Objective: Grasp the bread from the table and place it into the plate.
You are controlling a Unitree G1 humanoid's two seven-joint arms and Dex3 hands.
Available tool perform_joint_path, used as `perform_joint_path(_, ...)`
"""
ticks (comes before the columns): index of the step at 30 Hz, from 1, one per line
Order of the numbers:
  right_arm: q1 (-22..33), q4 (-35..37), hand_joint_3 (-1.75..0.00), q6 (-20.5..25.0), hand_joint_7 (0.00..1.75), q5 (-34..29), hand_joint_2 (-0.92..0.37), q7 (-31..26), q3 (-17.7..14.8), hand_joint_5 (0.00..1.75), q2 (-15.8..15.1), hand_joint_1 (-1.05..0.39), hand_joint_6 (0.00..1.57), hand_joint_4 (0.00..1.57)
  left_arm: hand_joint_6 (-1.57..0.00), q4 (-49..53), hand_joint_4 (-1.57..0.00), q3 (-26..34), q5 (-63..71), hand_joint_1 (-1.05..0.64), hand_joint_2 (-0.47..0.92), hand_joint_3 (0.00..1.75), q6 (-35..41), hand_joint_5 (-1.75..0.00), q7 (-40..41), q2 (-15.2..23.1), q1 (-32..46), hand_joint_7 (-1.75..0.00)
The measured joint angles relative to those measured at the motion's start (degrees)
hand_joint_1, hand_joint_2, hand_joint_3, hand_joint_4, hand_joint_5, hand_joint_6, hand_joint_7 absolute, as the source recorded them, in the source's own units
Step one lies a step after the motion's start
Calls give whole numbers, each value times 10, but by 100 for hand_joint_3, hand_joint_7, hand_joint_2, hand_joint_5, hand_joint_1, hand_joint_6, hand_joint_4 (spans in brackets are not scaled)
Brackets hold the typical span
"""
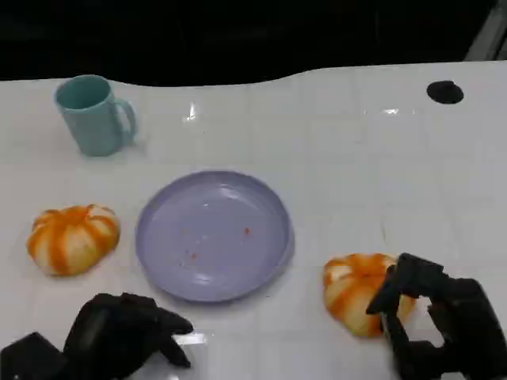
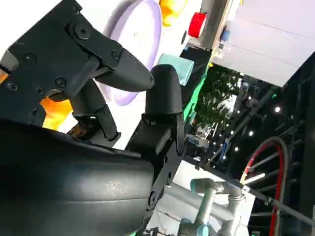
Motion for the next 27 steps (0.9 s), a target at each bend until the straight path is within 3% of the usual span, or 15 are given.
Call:
perform_joint_path(20, -6, 19, -142, -12, 147, -9, -31, -9, -4, 175, -2, -28, 85, 86, -157, 1, -140, 0, -1, -105, 92, 2, -4, -82, -1, 0, -2, -20)
perform_joint_path(27, -4, 15, -148, -15, 142, -7, -27, -8, -3, 171, -3, -25, 83, 86, -157, -1, -140, -4, 4, -105, 92, 2, -5, -82, -1, -2, 1, -21)
